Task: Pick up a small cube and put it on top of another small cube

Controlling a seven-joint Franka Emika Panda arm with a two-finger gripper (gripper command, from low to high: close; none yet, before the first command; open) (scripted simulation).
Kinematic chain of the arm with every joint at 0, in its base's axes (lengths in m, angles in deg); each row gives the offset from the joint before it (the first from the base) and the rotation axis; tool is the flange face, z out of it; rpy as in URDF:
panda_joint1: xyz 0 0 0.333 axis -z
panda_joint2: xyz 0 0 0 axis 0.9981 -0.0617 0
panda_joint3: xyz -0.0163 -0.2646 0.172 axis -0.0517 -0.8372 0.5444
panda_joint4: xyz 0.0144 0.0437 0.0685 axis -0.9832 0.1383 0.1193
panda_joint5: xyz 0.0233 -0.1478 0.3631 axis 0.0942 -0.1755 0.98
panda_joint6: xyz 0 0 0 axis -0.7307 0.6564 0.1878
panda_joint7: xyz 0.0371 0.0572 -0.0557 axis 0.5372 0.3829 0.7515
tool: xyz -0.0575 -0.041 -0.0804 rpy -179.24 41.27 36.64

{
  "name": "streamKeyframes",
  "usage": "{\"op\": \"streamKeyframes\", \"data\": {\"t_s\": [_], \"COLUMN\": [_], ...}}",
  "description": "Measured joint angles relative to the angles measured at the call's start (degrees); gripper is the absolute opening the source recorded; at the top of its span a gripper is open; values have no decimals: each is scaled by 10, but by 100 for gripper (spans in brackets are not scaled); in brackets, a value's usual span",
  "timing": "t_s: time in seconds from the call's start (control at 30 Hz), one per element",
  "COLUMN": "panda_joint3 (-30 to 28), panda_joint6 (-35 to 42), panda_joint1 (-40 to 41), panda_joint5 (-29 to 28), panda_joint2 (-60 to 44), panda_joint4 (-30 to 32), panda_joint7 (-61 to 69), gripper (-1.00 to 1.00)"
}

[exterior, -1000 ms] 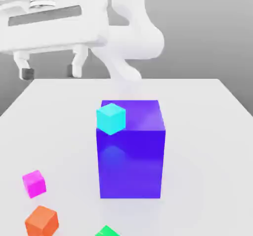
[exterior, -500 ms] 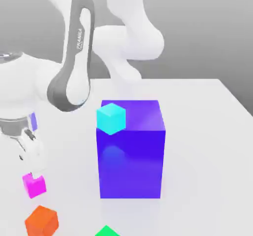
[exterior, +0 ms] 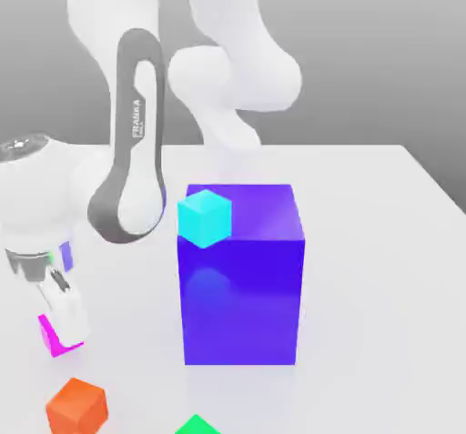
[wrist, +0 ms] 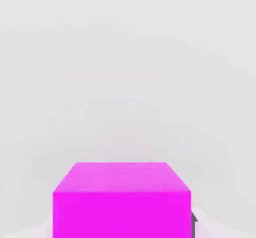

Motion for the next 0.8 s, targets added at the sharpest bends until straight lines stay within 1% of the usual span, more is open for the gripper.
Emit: {"op": "streamKeyframes", "data": {"t_s": [0.03, 0.1, 0.47, 0.5, 0.57, 0.67, 0.7, 0.8], "panda_joint3": [-6, -2, 58, 70, 93, 108, 112, 112], "panda_joint6": [9, 29, 139, 148, 154, 111, 94, 94], "panda_joint1": [-6, -24, -151, -166, -189, -193, -191, -191], "panda_joint5": [-10, -23, -108, -105, -85, -69, -65, -65], "panda_joint2": [8, 9, -2, -7, -25, -79, -97, -97], "panda_joint4": [-1, -25, -217, -219, -203, -198, -199, -199], "panda_joint7": [-16, -43, -187, -202, -224, -227, -225, -225], "gripper": [-100, -100, -100, -100, -100, -100, 100, 100]}}
